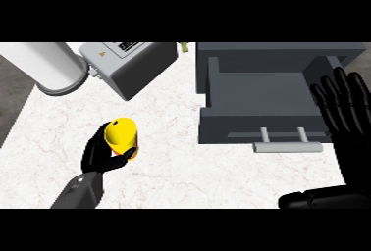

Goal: Pick up the cup, place it into the drawer and close the drawer

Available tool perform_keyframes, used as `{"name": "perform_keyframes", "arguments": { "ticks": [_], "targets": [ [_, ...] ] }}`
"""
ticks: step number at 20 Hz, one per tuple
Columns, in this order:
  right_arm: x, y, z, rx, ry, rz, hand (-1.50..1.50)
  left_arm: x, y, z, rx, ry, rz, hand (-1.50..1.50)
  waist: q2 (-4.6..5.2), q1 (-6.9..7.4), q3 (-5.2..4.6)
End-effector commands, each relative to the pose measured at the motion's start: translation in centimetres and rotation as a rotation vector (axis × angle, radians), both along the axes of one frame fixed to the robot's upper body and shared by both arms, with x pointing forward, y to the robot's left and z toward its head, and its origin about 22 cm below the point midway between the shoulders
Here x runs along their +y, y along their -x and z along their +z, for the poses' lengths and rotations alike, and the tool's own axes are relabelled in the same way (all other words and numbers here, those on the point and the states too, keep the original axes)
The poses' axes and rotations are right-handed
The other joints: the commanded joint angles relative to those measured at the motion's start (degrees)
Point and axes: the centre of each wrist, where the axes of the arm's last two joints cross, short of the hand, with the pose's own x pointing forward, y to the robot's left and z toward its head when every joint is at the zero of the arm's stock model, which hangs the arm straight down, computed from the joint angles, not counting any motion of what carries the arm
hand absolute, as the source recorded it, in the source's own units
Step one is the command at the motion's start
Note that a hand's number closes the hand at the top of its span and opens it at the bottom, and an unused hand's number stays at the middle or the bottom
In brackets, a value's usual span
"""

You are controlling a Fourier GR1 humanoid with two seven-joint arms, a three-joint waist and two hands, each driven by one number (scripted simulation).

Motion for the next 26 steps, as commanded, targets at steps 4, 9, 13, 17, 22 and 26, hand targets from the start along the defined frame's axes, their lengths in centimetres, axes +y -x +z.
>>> {"name": "perform_keyframes", "arguments": {
  "ticks": [4,9,13,17,22,26],
  "targets": [
    [-1.3,0.3,-0.1,-0.006,0.004,-0.020,-1.50,-0.5,-0.9,0.7,-0.143,0.019,-0.013,1.50,-0.04,0.07,0.02],
    [-0.5,-0.7,0.7,-0.016,-0.005,-0.023,-1.50,-2.3,-0.9,0.6,-0.235,-0.027,0.086,1.50,-0.03,0.18,0.00],
    [-0.8,1.1,1.7,-0.022,0.013,-0.026,-1.50,2.5,2.0,-0.2,-0.222,-0.069,0.188,1.50,-0.14,0.22,0.00],
    [-0.9,-0.8,1.1,-0.004,0.007,-0.017,-1.50,3.5,1.0,1.7,-0.269,-0.029,0.172,1.50,-0.19,0.75,0.05],
    [-1.3,0.2,0.0,0.008,0.018,-0.018,-1.50,0.8,-1.5,4.7,-0.345,-0.003,0.093,1.50,-0.43,0.85,0.12],
    [0.7,-0.9,-1.0,0.003,0.020,-0.033,-1.50,-1.9,-3.2,8.1,-0.367,-0.046,-0.023,1.50,-0.36,1.24,0.12]
  ]
}}
